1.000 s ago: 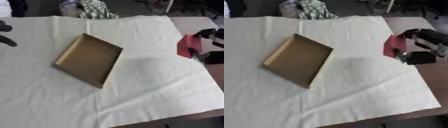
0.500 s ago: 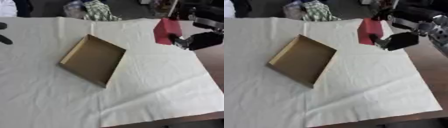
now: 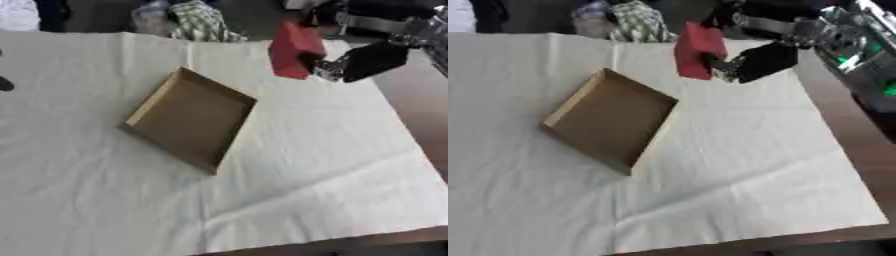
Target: Pick up objects on the table and place them in the box.
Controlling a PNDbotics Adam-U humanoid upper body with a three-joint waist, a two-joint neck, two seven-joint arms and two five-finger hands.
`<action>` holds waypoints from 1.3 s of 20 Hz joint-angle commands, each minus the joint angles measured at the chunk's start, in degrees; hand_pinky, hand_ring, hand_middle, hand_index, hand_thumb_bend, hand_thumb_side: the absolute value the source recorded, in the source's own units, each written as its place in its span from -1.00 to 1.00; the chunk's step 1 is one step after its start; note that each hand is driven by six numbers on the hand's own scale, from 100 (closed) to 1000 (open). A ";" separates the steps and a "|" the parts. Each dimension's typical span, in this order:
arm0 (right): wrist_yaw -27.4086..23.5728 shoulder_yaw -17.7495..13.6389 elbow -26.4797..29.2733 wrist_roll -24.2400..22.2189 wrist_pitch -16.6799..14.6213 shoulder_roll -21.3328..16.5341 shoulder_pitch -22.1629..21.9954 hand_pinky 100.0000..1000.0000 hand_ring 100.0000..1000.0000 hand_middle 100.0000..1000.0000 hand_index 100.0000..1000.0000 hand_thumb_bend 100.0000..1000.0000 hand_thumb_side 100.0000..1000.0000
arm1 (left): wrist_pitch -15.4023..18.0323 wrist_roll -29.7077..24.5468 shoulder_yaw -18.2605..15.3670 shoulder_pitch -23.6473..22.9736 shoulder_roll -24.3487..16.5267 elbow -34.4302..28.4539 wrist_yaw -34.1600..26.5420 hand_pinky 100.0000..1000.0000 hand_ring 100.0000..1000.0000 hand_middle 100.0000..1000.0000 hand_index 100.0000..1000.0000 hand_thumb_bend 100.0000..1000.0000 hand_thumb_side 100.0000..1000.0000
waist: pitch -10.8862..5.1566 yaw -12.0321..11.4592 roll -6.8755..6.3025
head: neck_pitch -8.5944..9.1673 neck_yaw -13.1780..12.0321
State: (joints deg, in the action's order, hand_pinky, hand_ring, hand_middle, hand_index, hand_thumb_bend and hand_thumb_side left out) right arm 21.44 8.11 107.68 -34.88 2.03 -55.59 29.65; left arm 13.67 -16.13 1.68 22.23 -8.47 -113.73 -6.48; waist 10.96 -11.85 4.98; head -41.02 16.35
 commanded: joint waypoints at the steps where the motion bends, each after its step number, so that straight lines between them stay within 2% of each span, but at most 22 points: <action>1: 0.41 0.81 -2.49 -0.94 -0.47 0.78 2.57 0.72 0.67 0.59 0.68 -1.00 0.55 | 0.53 -0.49 0.48 1.25 0.03 -0.87 -0.80 0.00 0.38 0.27 0.50 -1.00 0.26 | -0.72 -0.34 -0.14 | 0.08 1.17; 8: 3.14 4.05 -7.50 -2.27 -1.89 6.00 7.84 0.72 0.65 0.58 0.67 -1.00 0.57 | 1.26 -1.41 1.19 2.22 0.67 -0.87 -1.99 0.00 0.37 0.27 0.49 -1.00 0.26 | -0.19 -2.07 -0.20 | 0.05 2.73; 15: 6.79 5.91 -11.11 -1.90 -2.83 10.79 11.65 0.71 0.64 0.57 0.66 -1.00 0.55 | 1.49 -2.08 1.61 2.86 1.41 -0.87 -2.93 0.01 0.36 0.27 0.49 -1.00 0.25 | 0.09 -3.27 0.12 | 0.15 3.90; 20: 11.98 7.31 -13.62 -1.45 -3.23 13.49 13.53 0.72 0.68 0.59 0.68 -1.00 0.52 | 1.67 -2.72 2.11 3.47 1.91 -0.87 -3.70 0.01 0.36 0.27 0.50 -1.00 0.25 | 0.27 -3.83 0.12 | 0.40 4.96; 21: 13.43 7.65 -14.61 -1.30 -3.25 14.15 13.85 0.72 0.68 0.59 0.68 -1.00 0.42 | 1.67 -2.86 2.18 3.54 2.00 -0.87 -3.82 0.01 0.36 0.27 0.49 -1.00 0.25 | 0.36 -3.94 0.07 | 0.47 5.12; 22: 14.76 7.97 -15.68 -1.07 -3.30 14.82 14.12 0.72 0.68 0.59 0.68 -1.00 0.53 | 1.68 -2.97 2.21 3.58 2.05 -0.87 -3.92 0.01 0.36 0.27 0.49 -1.00 0.25 | 0.46 -4.02 0.02 | 0.57 5.24; 26: 18.39 9.24 -19.65 0.17 -3.83 17.28 15.02 0.72 0.69 0.59 0.68 -1.00 0.54 | 1.65 -3.29 2.30 3.62 2.15 -0.87 -4.19 0.01 0.36 0.27 0.49 -1.00 0.26 | 0.93 -4.10 -0.15 | 0.64 5.44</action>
State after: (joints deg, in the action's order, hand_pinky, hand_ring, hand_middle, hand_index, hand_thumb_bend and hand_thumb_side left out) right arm 38.43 17.50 88.80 -35.28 -1.69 -37.96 43.47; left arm 15.27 -19.13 3.77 25.07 -6.42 -113.73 -10.45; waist 12.76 -15.96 5.19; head -40.78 21.48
